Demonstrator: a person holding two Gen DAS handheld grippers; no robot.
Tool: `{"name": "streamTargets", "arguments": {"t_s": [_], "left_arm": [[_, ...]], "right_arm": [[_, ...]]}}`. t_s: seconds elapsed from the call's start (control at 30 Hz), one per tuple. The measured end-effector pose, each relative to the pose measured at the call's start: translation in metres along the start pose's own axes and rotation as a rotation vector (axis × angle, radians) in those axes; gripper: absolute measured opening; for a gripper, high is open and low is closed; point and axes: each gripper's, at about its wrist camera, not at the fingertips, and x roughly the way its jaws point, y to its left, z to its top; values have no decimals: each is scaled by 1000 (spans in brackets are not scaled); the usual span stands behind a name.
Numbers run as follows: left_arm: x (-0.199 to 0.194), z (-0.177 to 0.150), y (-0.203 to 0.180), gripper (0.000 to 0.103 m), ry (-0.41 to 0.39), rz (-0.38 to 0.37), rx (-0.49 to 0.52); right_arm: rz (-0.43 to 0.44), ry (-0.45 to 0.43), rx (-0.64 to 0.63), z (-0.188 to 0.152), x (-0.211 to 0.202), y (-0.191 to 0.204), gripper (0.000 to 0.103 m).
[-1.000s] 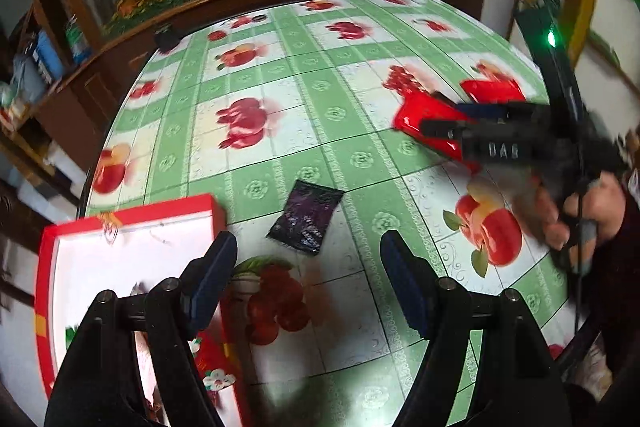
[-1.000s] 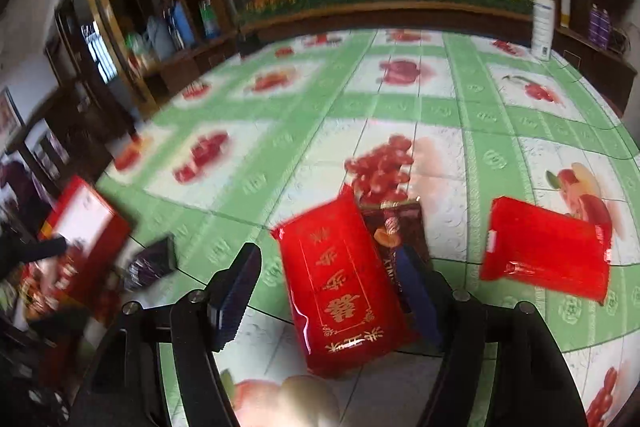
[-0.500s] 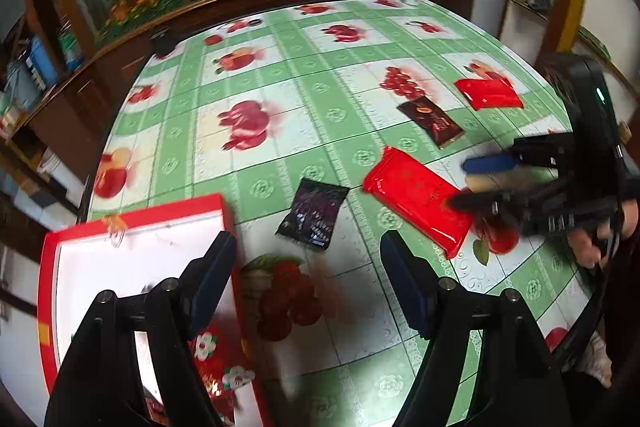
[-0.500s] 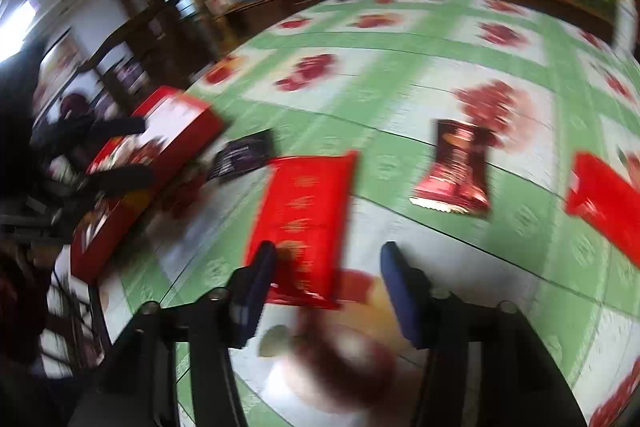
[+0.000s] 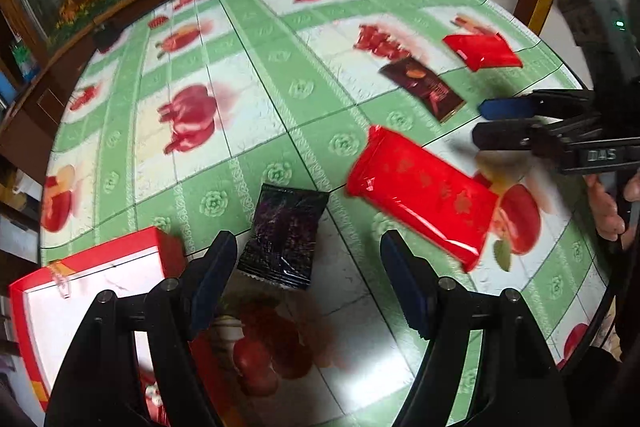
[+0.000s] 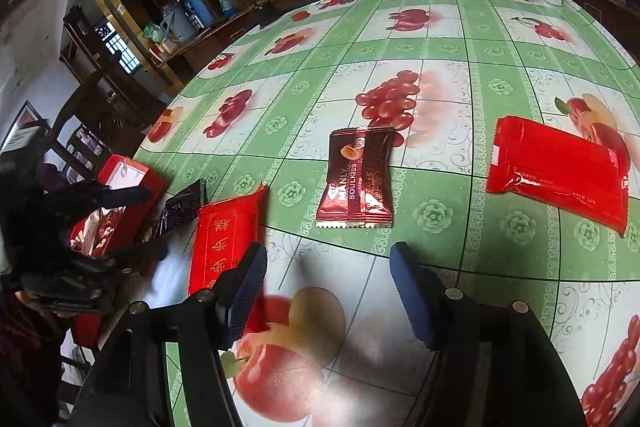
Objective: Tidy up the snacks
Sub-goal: 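Grasp the dark purple packet with the left gripper while the right gripper grasps the red gold-character packet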
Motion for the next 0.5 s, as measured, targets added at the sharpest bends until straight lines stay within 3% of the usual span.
{"name": "streamTargets", "arguments": {"t_s": [0.1, 0.2, 0.23, 0.27, 0.5], "left_arm": [[12, 2, 5, 72, 36, -34, -17], [18, 3, 3, 46, 33, -66, -17], [17, 3, 2, 33, 22, -74, -17], [17, 3, 0, 29, 19, -72, -18], [10, -4, -16, 26, 12, -45, -43]], "right_arm": [[-3, -1, -7, 0, 1, 3, 67], [-9, 3, -23, -1, 2, 6, 68], [-7, 5, -29, -1, 2, 7, 68], [-5, 6, -34, -1, 2, 8, 68], [-24, 16, -108, -5, 5, 23, 71]]}}
